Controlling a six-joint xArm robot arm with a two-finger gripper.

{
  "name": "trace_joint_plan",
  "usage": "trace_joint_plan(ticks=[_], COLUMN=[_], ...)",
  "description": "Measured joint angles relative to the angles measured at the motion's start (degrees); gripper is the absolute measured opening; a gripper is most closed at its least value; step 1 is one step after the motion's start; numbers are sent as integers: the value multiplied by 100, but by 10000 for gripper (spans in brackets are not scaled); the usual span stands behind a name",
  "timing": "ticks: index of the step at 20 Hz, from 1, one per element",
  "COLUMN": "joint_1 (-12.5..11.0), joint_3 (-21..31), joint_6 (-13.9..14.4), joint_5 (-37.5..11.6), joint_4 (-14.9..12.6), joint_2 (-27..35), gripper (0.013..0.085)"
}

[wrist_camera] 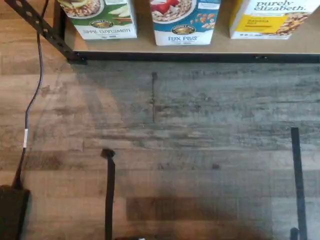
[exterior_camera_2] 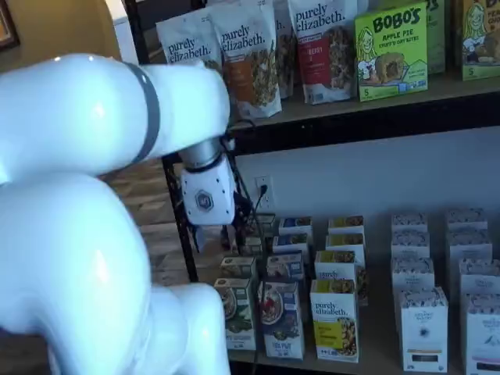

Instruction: Pick up the blue and white box that is on the bottom shelf, the second box from the left

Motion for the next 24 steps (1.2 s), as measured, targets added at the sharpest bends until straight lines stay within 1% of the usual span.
trace_joint_plan(ticks=[2,5,8,10,12,14,18,21,22,24], joint_1=[105,210,349,405,458,490,495,505,511,530], joint_3=[190,388,602,709,752,781,787,824,803,717], joint_6=[113,178,354,399,476,557,565,597,615,735], joint_5=[-341,-783,-1355,-1728,-2052,-2344,-2794,-3237,-3314,-3419], joint_4=[-43,19,-79,-77,-119,-192,-194,-228,-241,-362], joint_2=[100,389,666,856,1179,1492,2081,2528,2688,3067], gripper=[850,850,850,850,850,850,850,850,850,850])
